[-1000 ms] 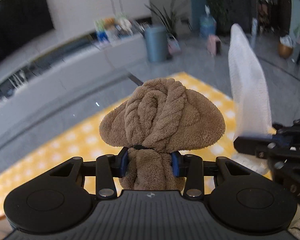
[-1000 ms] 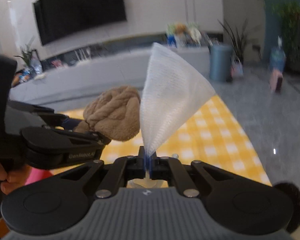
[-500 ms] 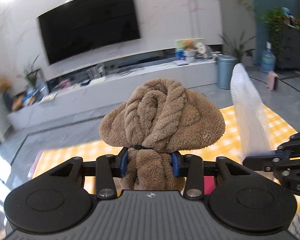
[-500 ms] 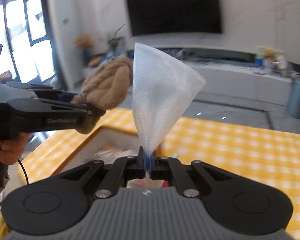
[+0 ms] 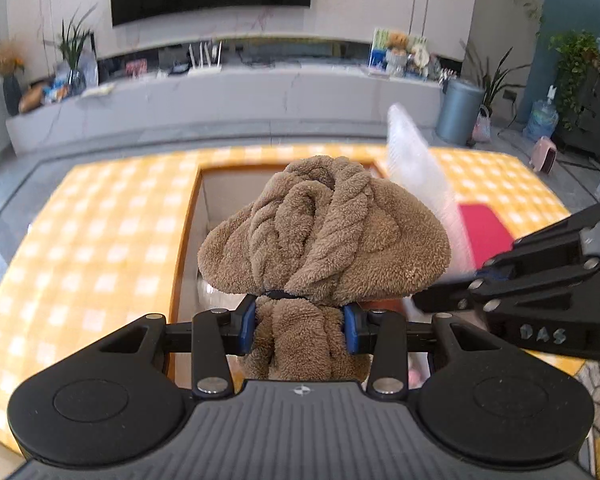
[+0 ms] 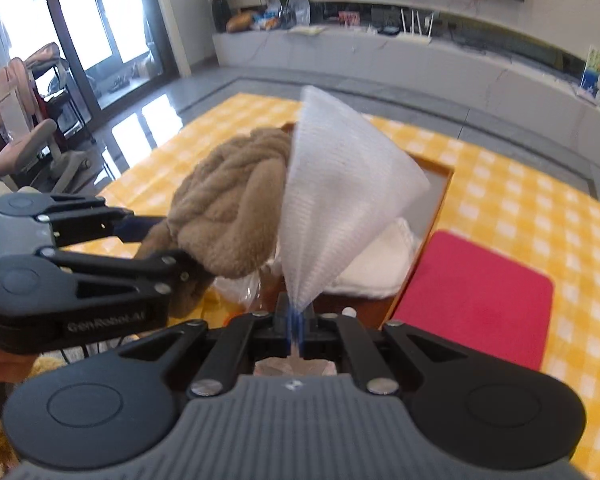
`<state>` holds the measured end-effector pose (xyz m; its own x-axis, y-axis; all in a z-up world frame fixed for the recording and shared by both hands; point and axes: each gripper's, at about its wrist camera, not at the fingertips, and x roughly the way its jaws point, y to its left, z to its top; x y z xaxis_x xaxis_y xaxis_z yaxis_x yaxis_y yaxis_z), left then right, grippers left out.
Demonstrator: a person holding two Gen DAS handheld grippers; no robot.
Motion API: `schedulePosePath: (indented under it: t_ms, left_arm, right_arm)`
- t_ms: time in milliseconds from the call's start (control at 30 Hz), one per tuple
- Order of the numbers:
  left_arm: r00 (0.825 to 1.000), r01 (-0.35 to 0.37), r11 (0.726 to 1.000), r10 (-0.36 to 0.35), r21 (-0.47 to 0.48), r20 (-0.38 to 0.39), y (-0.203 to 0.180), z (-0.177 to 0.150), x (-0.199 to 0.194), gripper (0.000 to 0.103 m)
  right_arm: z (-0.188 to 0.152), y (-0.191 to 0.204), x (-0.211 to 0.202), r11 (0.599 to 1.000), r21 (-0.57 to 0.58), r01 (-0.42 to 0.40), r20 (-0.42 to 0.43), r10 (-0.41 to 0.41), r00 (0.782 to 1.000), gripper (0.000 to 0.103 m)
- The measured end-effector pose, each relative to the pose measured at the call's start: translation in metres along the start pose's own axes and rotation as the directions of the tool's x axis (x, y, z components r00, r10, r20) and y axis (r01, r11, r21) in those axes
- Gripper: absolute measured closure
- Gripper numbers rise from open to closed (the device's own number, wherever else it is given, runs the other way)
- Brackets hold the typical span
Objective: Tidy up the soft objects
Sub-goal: 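Carry the mesh bag and brown towel over the box with both tools, then open both grippers to drop the mesh bag and towel into the box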
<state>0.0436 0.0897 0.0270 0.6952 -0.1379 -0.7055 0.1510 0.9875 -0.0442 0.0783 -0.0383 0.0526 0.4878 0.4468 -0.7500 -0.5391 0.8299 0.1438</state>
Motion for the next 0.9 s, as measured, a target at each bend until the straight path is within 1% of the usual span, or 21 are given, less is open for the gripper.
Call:
schedulePosePath:
  t_ms: [133, 233, 267, 300, 333, 367, 400, 433, 500, 567, 633, 667, 700, 767, 833, 900]
  left_arm:
    - [0.997, -0.007, 1.000, 0.006, -0.004, -0.071, 0.003, -0.016, 0.012, 0.056]
    - [0.996, -0.011, 1.000, 0.010, -0.014, -0.090, 0.005, -0.025, 0.019, 0.054]
    - [0.996, -0.019, 1.000, 0.017, -0.016, -0.083, 0.005, -0.027, 0.020, 0.051]
    - [0.997, -0.039, 0.999, 0.037, -0.020, -0.071, 0.005, -0.029, 0.020, 0.044]
    - [0.996, -0.067, 0.998, 0.066, -0.021, -0.055, 0.006, -0.029, 0.018, 0.041]
    - [0.995, -0.095, 0.995, 0.095, -0.019, -0.029, 0.007, -0.033, 0.014, 0.031]
    - [0.992, -0.124, 0.992, 0.124, -0.016, 0.001, 0.007, -0.035, 0.009, 0.018]
    - [0.989, -0.149, 0.989, 0.149, -0.007, 0.024, 0.007, -0.036, 0.004, 0.014]
    - [0.983, -0.174, 0.984, 0.173, 0.026, 0.061, 0.003, -0.038, -0.005, 0.013]
    - [0.980, -0.191, 0.981, 0.188, 0.039, 0.062, 0.001, -0.040, -0.010, 0.013]
    - [0.979, -0.192, 0.981, 0.192, 0.006, 0.069, 0.000, -0.040, -0.016, 0.013]
    - [0.978, -0.187, 0.982, 0.188, -0.015, 0.091, 0.001, -0.040, -0.020, 0.013]
    - [0.974, -0.182, 0.983, 0.185, -0.035, 0.130, 0.002, -0.041, -0.026, 0.013]
    - [0.957, -0.195, 0.979, 0.204, -0.064, 0.204, 0.004, -0.043, -0.038, 0.013]
    - [0.936, -0.240, 0.969, 0.248, -0.063, 0.248, 0.002, -0.040, -0.047, 0.013]
    - [0.915, -0.290, 0.956, 0.288, -0.037, 0.281, -0.004, -0.035, -0.052, 0.013]
  right_arm:
    - [-0.009, 0.006, 0.011, 1.000, -0.002, -0.003, -0.021, 0.003, 1.000, 0.103]
    - [-0.012, 0.010, 0.019, 1.000, -0.012, -0.004, -0.038, 0.003, 0.999, 0.103]
    - [-0.013, 0.012, 0.021, 1.000, -0.015, -0.006, -0.044, 0.005, 0.999, 0.103]
    - [-0.012, 0.011, 0.023, 1.000, -0.020, -0.007, -0.054, 0.006, 0.999, 0.103]
    - [-0.010, 0.010, 0.027, 1.000, -0.025, -0.007, -0.064, 0.005, 0.998, 0.103]
    - [-0.010, 0.010, 0.030, 1.000, -0.030, -0.007, -0.073, 0.004, 0.997, 0.103]
    - [-0.006, 0.008, 0.033, 0.999, -0.032, -0.006, -0.081, 0.004, 0.997, 0.103]
    - [-0.007, 0.008, 0.034, 0.999, -0.033, -0.005, -0.086, 0.002, 0.996, 0.103]
    - [-0.008, 0.010, 0.035, 0.999, -0.034, -0.001, -0.094, -0.003, 0.996, 0.103]
    - [-0.008, 0.011, 0.040, 0.999, -0.037, 0.005, -0.112, -0.009, 0.994, 0.103]
    - [-0.009, 0.014, 0.047, 0.999, -0.050, 0.014, -0.145, -0.021, 0.989, 0.103]
    - [-0.010, 0.016, 0.052, 0.998, -0.062, 0.013, -0.170, -0.023, 0.985, 0.103]
    - [-0.011, 0.017, 0.056, 0.998, -0.069, 0.010, -0.189, -0.023, 0.982, 0.103]
    - [-0.014, 0.020, 0.064, 0.997, -0.077, 0.010, -0.219, -0.027, 0.975, 0.102]
    - [-0.016, 0.020, 0.067, 0.995, -0.089, 0.035, -0.223, -0.054, 0.973, 0.101]
    - [-0.016, 0.021, 0.067, 0.994, -0.099, 0.049, -0.227, -0.071, 0.971, 0.095]
